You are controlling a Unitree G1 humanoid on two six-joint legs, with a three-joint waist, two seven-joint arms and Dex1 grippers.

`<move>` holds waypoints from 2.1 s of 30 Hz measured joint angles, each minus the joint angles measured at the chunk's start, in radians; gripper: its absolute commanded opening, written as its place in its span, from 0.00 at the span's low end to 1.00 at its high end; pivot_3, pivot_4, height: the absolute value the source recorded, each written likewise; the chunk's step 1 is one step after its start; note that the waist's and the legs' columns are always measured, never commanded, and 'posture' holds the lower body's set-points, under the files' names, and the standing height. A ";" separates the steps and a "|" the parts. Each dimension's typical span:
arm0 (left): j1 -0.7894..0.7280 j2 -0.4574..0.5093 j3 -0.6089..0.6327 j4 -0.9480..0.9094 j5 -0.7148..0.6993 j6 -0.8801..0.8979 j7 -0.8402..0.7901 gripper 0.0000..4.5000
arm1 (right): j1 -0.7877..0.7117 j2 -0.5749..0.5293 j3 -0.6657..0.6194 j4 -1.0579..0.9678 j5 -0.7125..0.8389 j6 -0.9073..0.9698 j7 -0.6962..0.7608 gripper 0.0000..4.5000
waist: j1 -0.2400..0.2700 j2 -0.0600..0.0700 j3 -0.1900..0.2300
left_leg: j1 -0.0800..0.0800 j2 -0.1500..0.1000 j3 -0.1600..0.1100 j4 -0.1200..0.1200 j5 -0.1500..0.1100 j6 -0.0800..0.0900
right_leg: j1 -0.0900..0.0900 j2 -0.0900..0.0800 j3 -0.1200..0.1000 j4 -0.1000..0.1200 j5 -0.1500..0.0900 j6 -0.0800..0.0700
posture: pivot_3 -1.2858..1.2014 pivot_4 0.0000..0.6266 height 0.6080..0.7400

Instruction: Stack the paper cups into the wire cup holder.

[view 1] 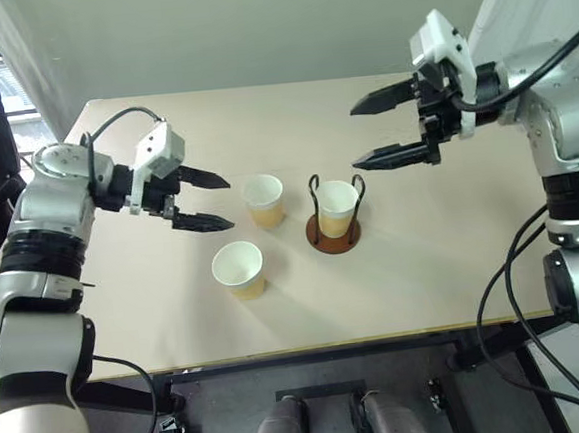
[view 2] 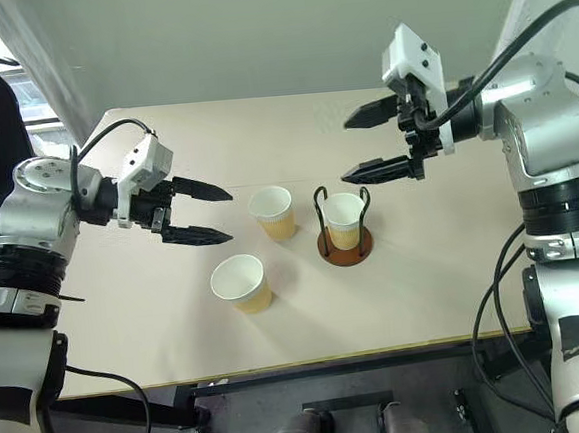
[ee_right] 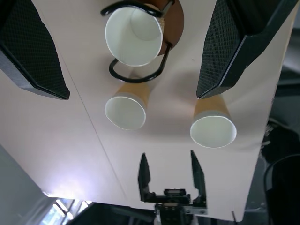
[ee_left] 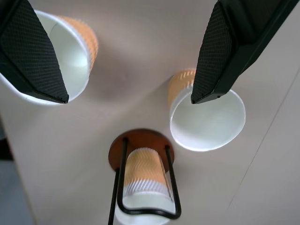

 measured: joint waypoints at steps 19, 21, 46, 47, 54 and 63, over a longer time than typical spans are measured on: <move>-0.270 -0.114 -0.060 0.338 0.451 -0.477 0.151 1.00 | 0.090 -0.104 -0.019 -0.034 0.035 -0.036 -0.009 0.98 | 0.003 0.000 0.000 | -0.001 -0.001 0.001 0.000 0.001 0.002 | 0.000 0.000 0.001 -0.002 0.002 0.003 | 0.52 0.24 1.00; -0.290 -0.130 -0.080 0.366 0.495 -0.505 0.154 1.00 | 0.093 -0.124 -0.018 -0.034 0.035 -0.035 0.001 0.98 | 0.004 0.000 0.000 | -0.001 0.000 0.001 -0.001 0.001 0.002 | 0.000 0.000 0.001 -0.002 0.003 0.005 | 0.52 0.24 1.00; -0.339 -0.231 -0.165 0.459 0.693 -0.648 0.204 1.00 | 0.080 -0.164 -0.012 0.004 0.034 -0.030 0.032 0.98 | 0.004 0.000 0.000 | -0.002 0.000 0.002 0.001 -0.001 0.004 | 0.000 0.000 0.001 -0.003 0.007 0.012 | 0.52 0.24 1.00; -0.339 -0.232 -0.168 0.462 0.699 -0.652 0.211 1.00 | 0.080 -0.164 -0.012 0.004 0.034 -0.030 0.032 0.98 | 0.004 0.000 0.000 | -0.002 -0.001 0.002 0.001 -0.001 0.004 | 0.000 0.000 0.001 -0.002 0.007 0.012 | 0.52 0.24 1.00; -0.339 -0.242 -0.178 0.478 0.721 -0.664 0.236 1.00 | 0.080 -0.165 -0.012 0.003 0.034 -0.030 0.031 0.98 | 0.007 0.000 0.000 | -0.002 0.000 0.001 0.002 -0.001 0.004 | 0.000 -0.001 0.002 -0.002 0.008 0.013 | 0.52 0.24 1.00; -0.331 -0.272 -0.186 0.498 0.737 -0.674 0.247 1.00 | 0.080 -0.165 -0.012 0.003 0.034 -0.031 0.028 0.98 | 0.008 0.000 0.000 | -0.002 -0.001 0.003 0.002 -0.001 0.004 | 0.000 0.000 0.001 -0.002 0.008 0.014 | 0.52 0.24 1.00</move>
